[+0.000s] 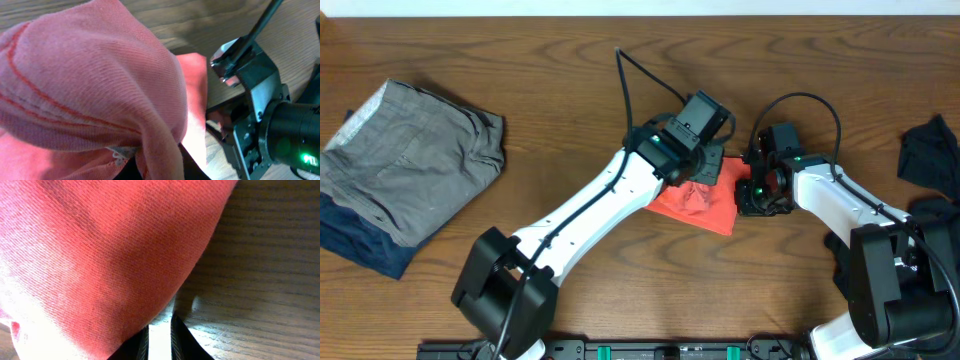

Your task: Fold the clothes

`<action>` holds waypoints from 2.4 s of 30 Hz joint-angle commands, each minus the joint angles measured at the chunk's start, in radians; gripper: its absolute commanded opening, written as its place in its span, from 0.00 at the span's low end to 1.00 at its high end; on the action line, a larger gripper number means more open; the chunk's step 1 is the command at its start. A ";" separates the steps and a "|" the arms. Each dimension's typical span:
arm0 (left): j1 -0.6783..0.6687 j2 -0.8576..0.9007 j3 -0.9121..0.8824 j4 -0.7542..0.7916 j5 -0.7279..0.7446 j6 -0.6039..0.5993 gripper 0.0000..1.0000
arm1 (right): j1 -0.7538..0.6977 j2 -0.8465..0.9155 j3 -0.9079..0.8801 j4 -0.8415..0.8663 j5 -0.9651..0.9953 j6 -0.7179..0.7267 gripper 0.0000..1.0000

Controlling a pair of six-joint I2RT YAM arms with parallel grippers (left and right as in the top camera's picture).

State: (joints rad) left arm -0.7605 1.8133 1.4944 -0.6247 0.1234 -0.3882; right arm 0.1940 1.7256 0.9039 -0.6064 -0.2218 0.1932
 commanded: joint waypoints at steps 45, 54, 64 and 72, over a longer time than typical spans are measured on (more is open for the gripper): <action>0.286 0.303 0.018 -0.089 0.044 0.014 0.50 | 0.073 0.123 0.204 -0.322 -0.079 -0.093 0.19; 0.290 0.330 0.017 -0.318 0.042 0.013 0.50 | 0.058 0.125 0.162 -0.187 0.192 -0.059 0.29; 0.297 0.250 0.031 -0.523 0.126 -0.164 0.50 | -0.011 0.117 0.238 -0.074 0.341 -0.094 0.42; 0.308 0.076 0.033 -0.163 0.046 -0.098 0.70 | 0.004 0.032 0.395 -0.255 -0.016 -0.094 0.44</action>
State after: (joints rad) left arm -0.4541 1.9320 1.5196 -0.8474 0.2211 -0.5205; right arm 0.1852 1.8179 1.2526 -0.8463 -0.0383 0.1043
